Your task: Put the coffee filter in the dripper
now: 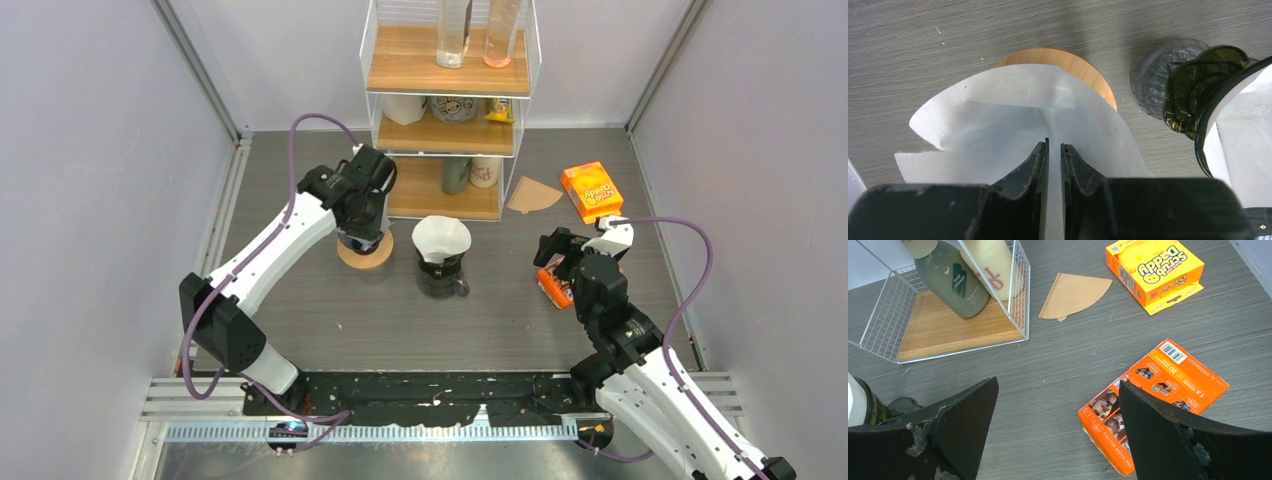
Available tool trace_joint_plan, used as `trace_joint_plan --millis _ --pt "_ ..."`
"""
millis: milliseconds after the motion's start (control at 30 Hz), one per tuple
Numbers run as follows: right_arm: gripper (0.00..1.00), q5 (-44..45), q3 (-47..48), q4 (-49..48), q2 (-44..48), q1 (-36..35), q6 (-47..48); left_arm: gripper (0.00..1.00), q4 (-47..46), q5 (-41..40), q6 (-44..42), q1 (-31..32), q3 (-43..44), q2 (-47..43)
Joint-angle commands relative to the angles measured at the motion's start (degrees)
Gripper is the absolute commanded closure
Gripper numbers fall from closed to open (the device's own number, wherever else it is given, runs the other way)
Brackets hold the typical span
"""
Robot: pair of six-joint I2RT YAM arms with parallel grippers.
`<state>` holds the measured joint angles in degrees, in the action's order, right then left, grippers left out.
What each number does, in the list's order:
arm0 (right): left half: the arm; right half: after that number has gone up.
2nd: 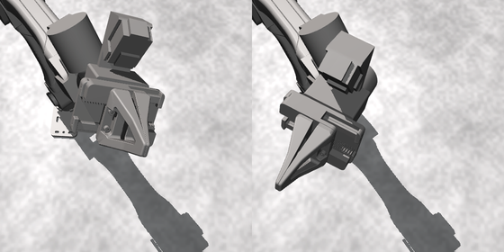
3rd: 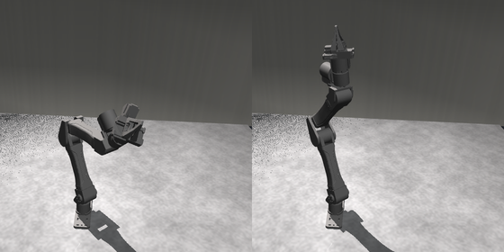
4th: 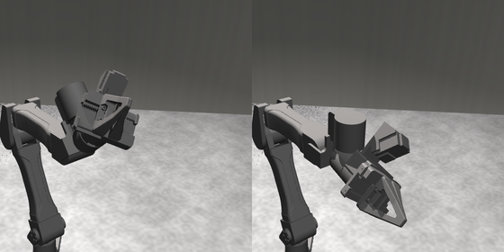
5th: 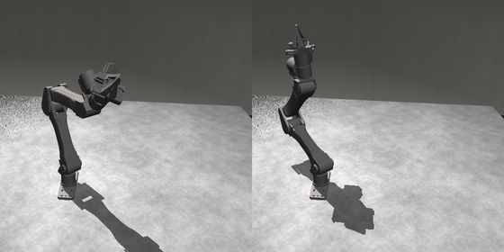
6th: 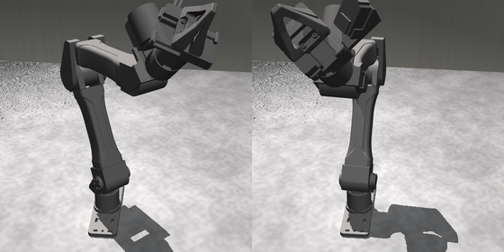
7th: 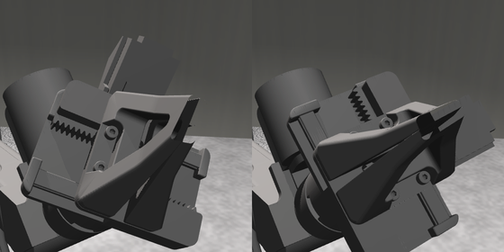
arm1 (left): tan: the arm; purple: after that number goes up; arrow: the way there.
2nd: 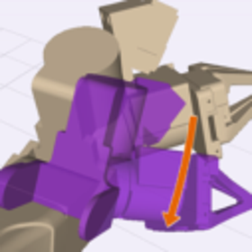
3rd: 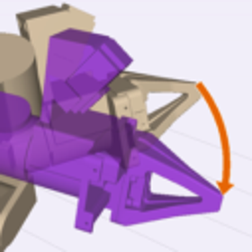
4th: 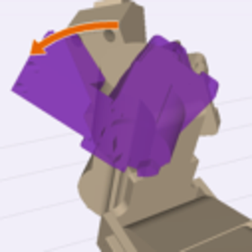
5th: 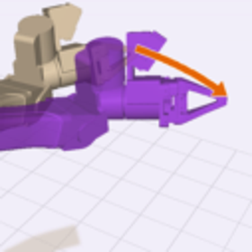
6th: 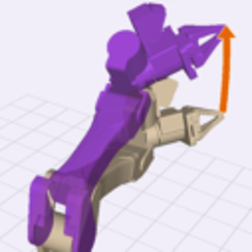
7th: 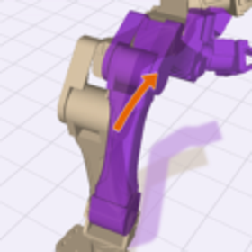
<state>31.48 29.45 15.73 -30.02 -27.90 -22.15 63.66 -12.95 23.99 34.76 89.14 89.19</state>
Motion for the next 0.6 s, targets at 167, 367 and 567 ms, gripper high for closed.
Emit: trace_joint_plan --millis 167,367,567 --pt "0.04 1.56 1.75 -1.32 -0.71 0.13 0.48 0.8 -4.22 -0.91 -1.93 0.12 -3.78 -1.03" --pt "0.04 1.5 1.75 -1.3 -0.74 0.13 0.36 0.79 -5.69 -1.88 -2.39 0.1 -5.26 -0.54" --pt "0.04 1.52 1.75 -1.31 -0.74 0.13 0.39 0.79 -7.36 -2.16 -2.8 0.05 -5.83 -0.67"
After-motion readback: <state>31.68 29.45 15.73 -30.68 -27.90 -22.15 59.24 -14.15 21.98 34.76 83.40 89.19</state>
